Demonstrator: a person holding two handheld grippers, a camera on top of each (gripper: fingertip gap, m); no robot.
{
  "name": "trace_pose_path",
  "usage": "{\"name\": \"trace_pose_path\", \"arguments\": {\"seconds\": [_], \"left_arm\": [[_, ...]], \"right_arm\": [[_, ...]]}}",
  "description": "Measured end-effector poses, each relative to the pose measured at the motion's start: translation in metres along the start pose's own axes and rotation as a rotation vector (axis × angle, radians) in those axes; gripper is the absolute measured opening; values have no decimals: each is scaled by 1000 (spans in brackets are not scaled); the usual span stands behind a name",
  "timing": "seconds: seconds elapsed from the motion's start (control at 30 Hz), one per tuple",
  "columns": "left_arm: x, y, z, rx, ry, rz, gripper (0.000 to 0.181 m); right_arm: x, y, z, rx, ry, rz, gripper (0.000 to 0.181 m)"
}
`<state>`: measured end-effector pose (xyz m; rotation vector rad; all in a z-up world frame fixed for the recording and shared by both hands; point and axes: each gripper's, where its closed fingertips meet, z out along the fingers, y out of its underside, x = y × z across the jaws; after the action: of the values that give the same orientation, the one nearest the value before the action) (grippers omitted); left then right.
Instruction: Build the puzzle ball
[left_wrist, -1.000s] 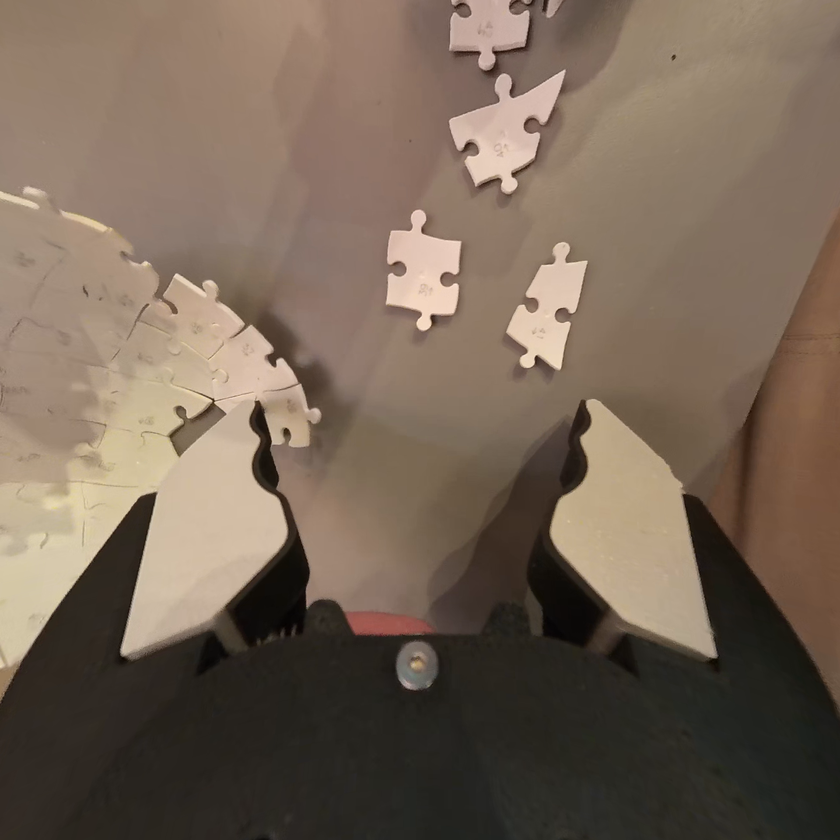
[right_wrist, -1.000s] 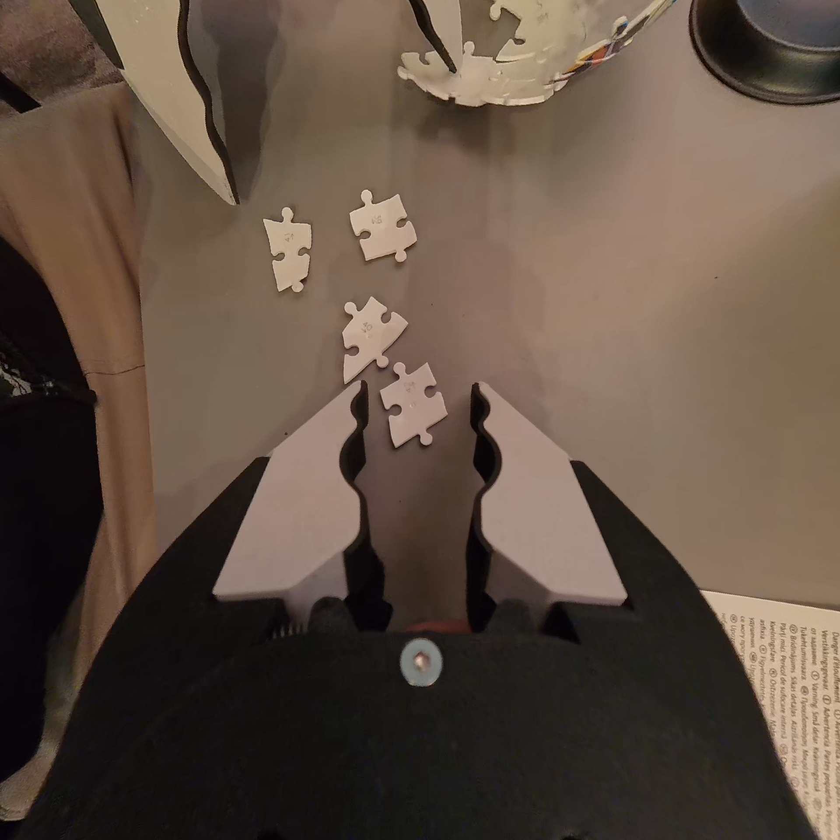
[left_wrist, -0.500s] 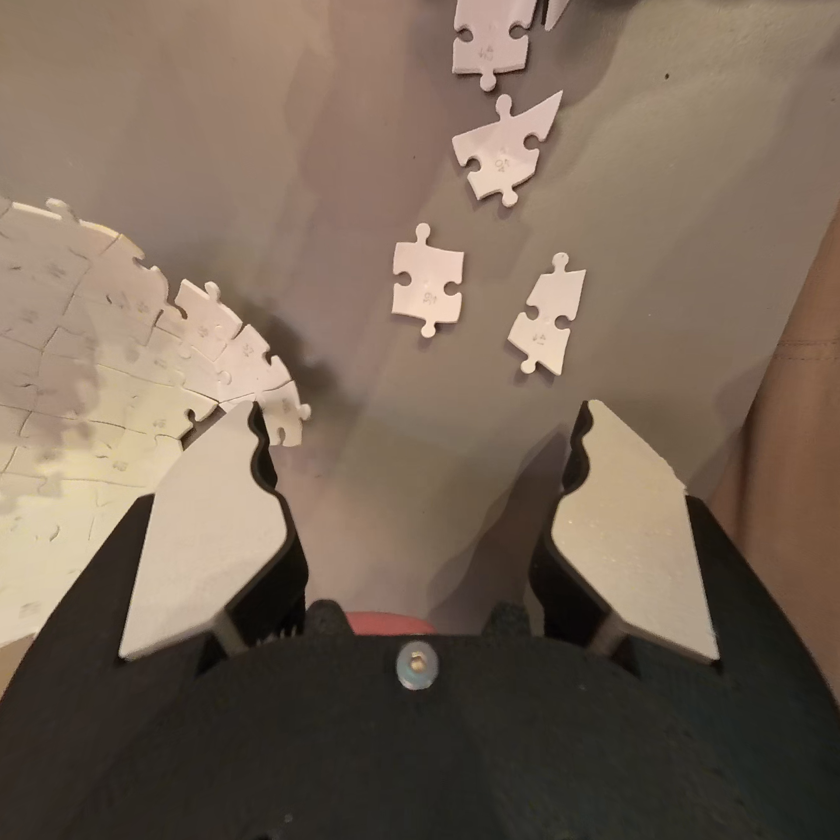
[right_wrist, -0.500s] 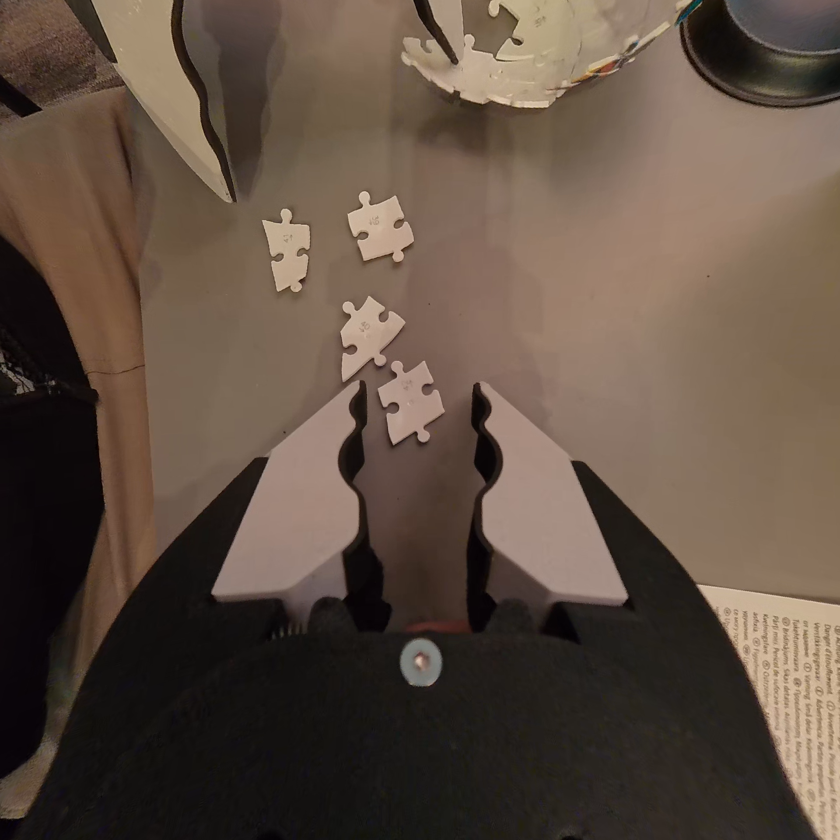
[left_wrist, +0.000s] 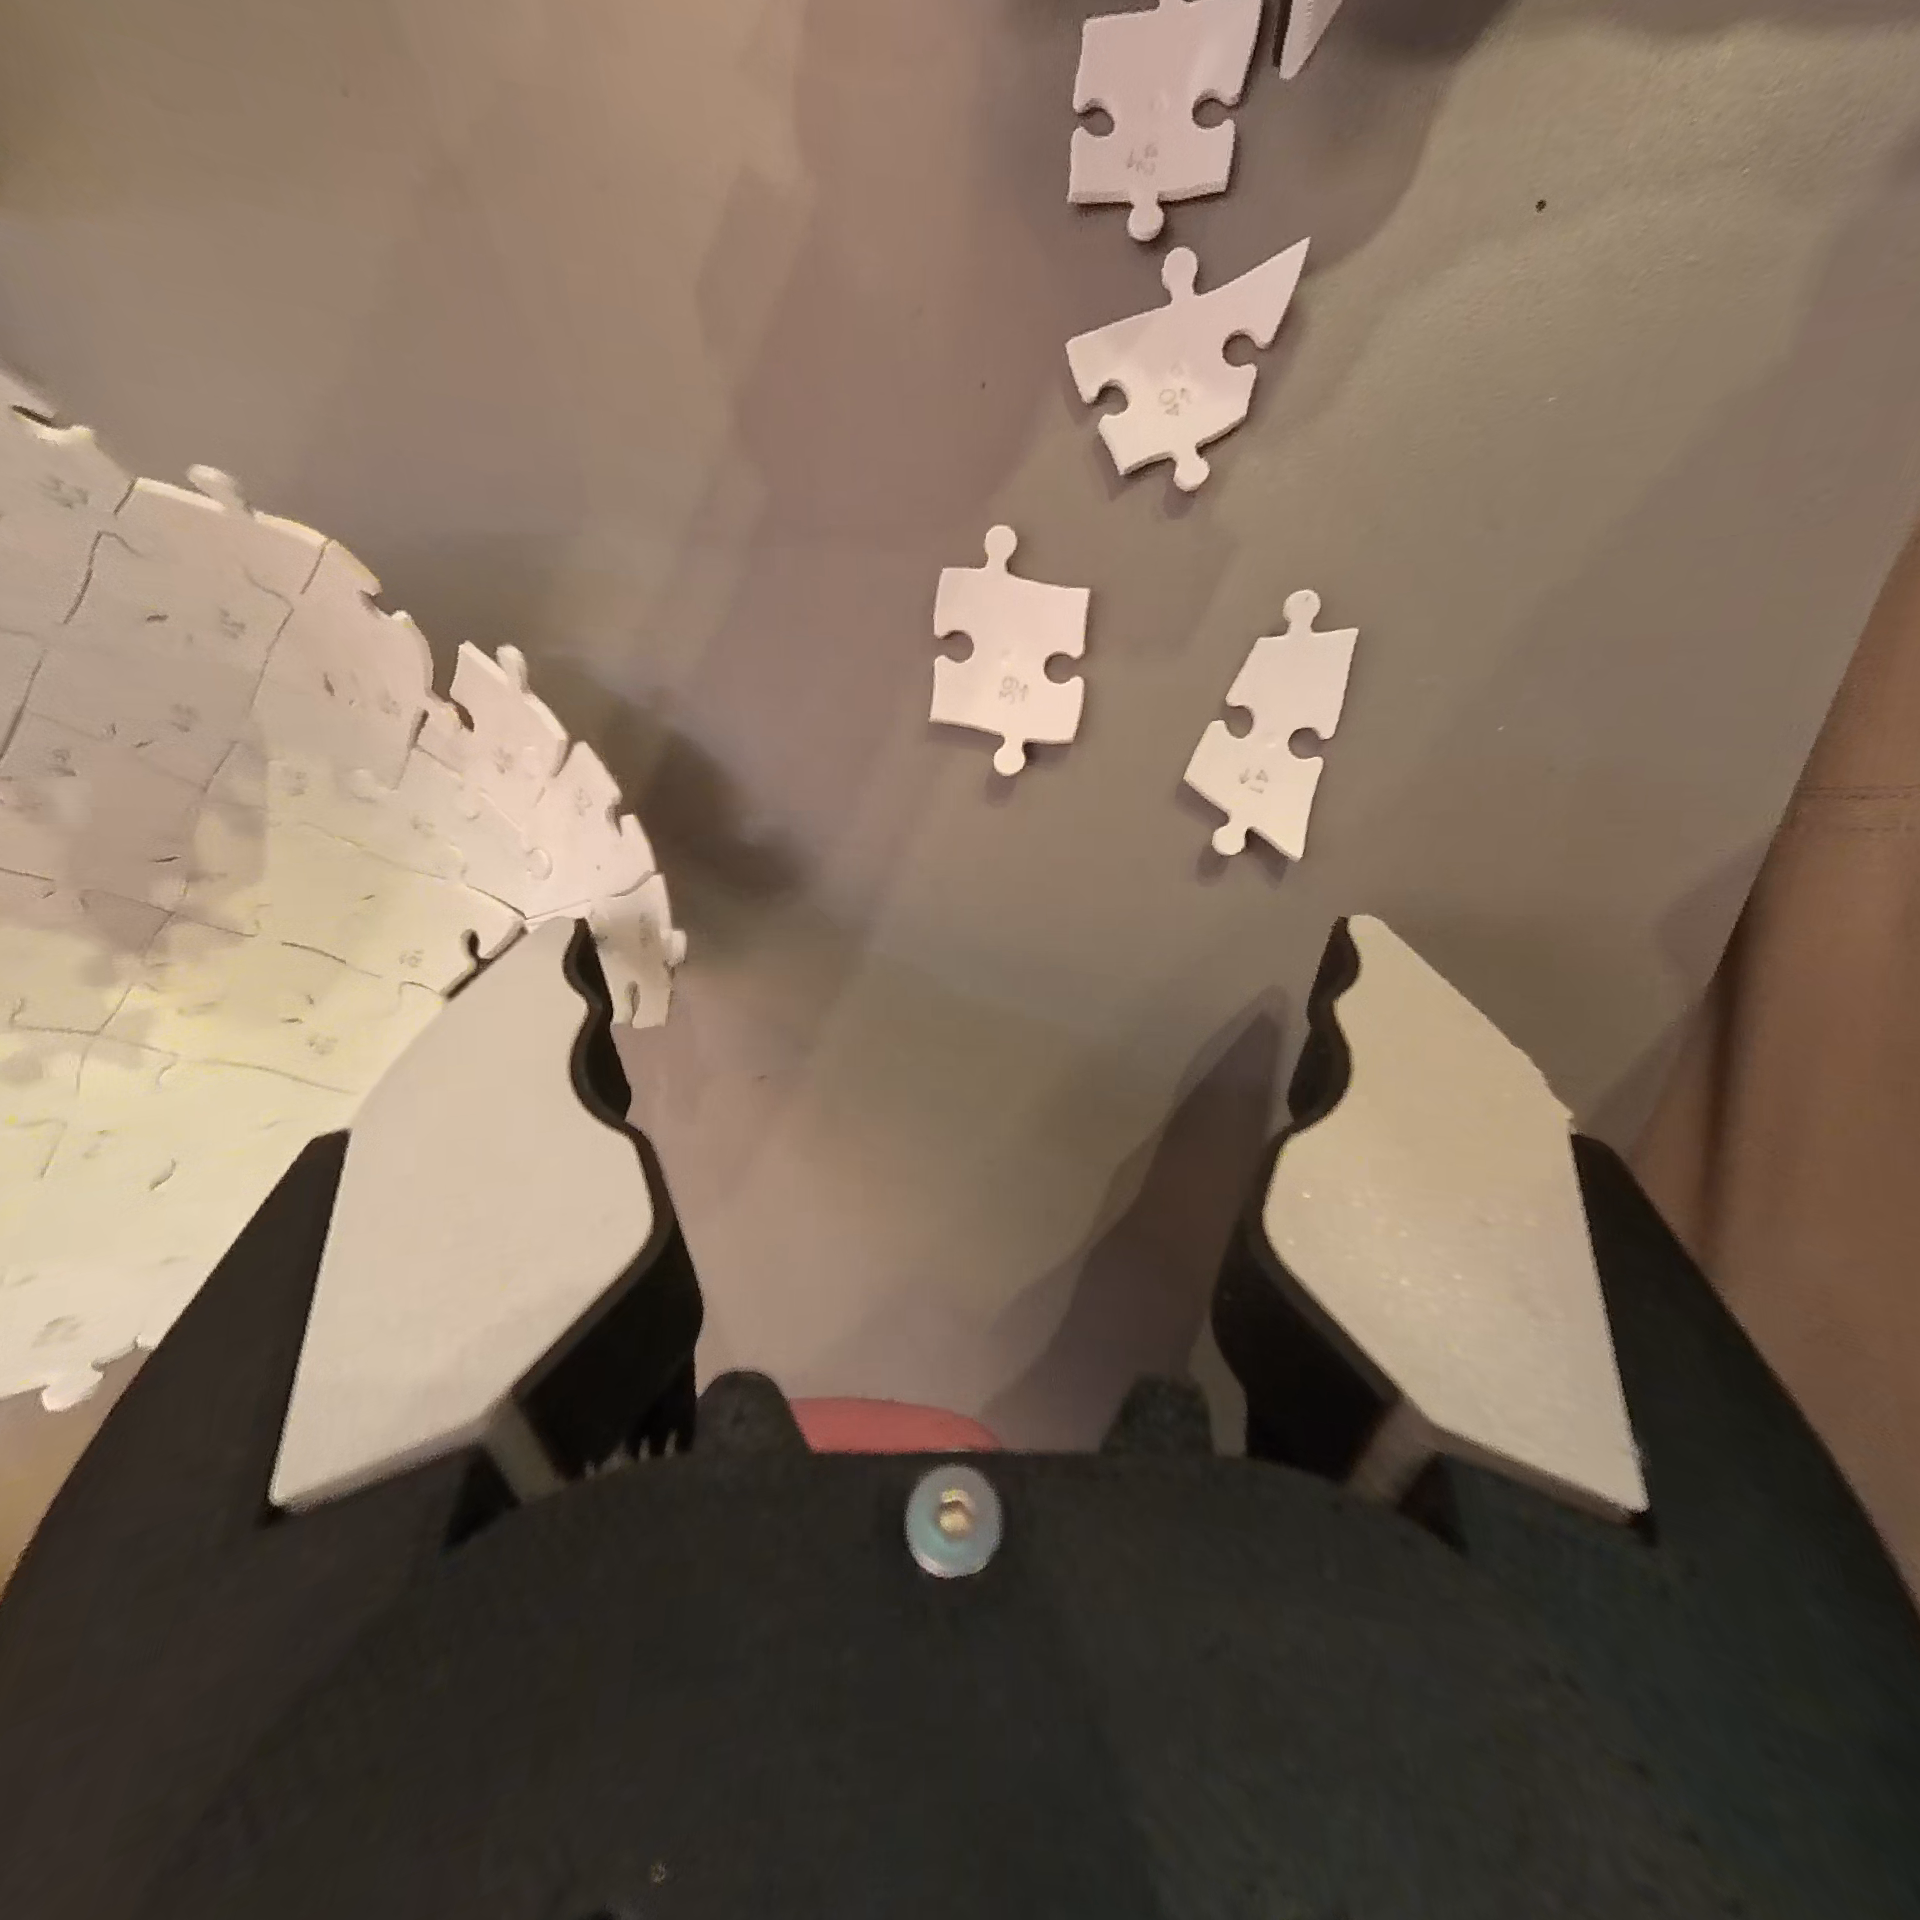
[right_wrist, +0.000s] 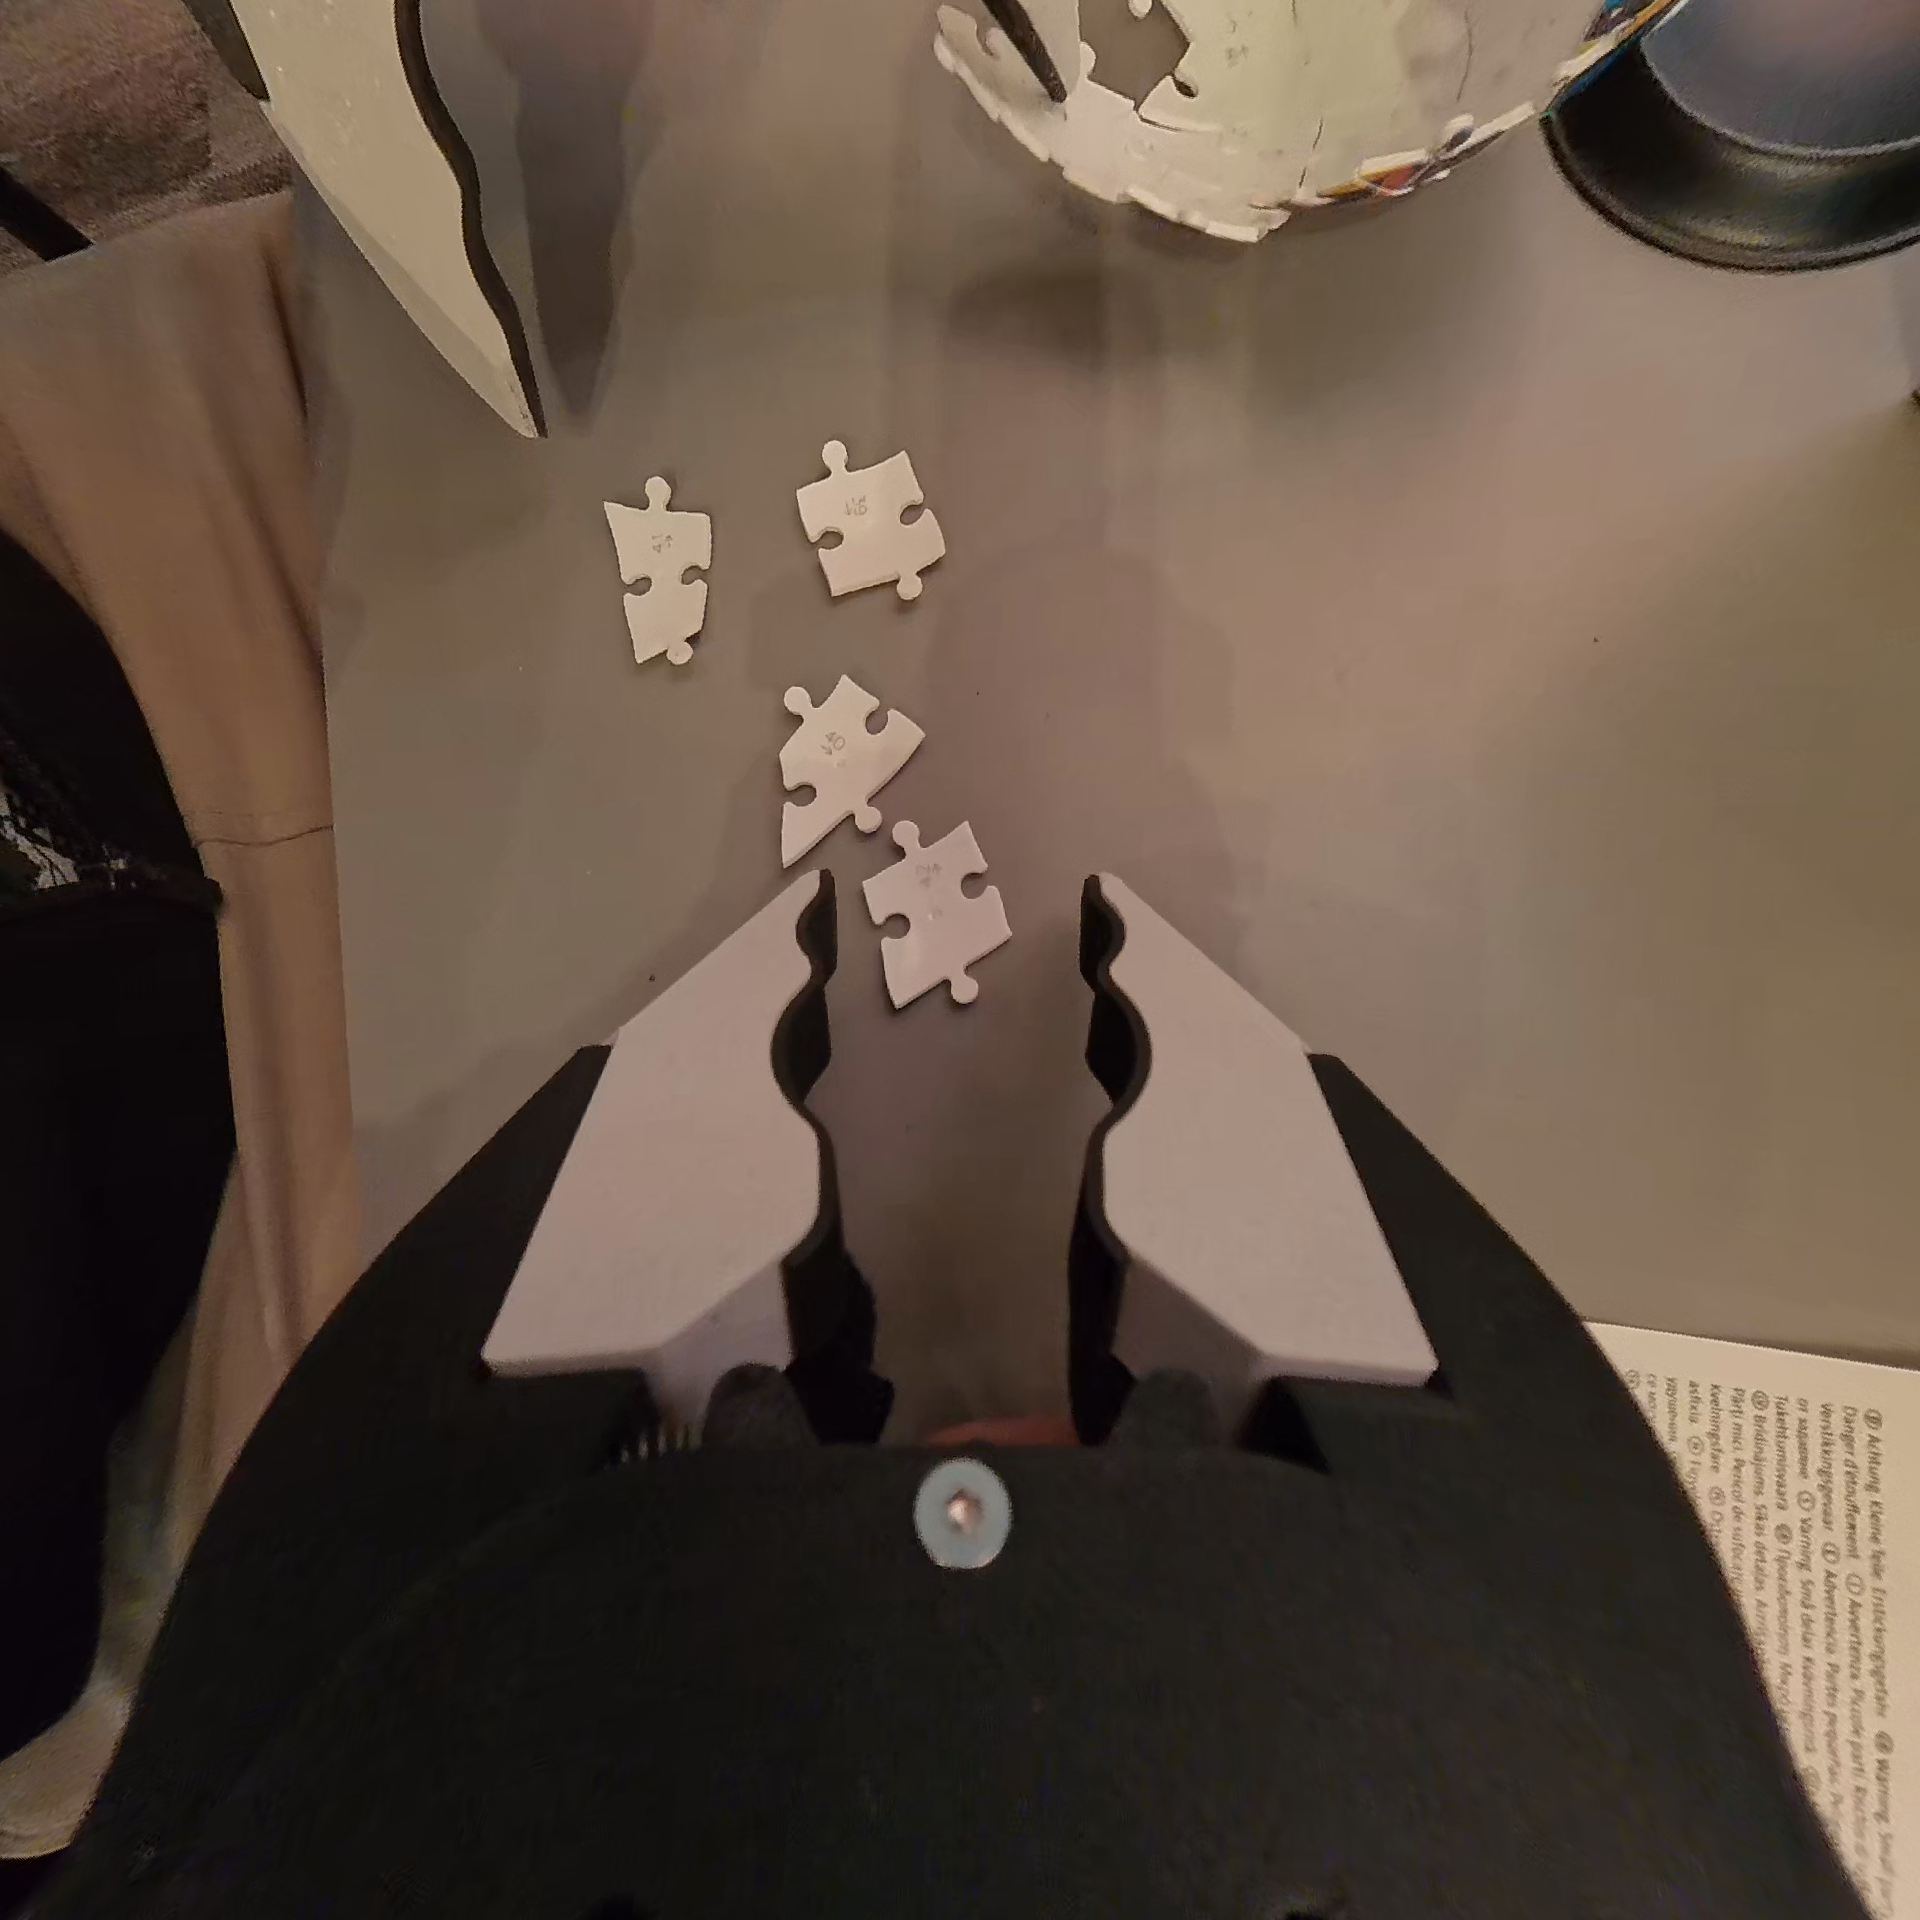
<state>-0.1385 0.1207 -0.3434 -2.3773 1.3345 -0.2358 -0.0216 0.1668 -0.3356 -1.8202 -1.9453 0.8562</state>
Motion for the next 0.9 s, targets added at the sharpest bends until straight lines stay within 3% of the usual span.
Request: {"name": "trace_pose_path", "arguments": {"seconds": [0.3,0.57,0.9], "left_arm": [[-7,0,-4,21,-25,-10,125],[-13,2,-10,44,-53,-21,127],[-24,4,-16,73,-79,-31,127]], "right_arm": [[-5,-18,6,55,14,-22,46],[-13,-48,37,71,42,-66,45],[-15,-51,61,11,17,-72,45]]}}
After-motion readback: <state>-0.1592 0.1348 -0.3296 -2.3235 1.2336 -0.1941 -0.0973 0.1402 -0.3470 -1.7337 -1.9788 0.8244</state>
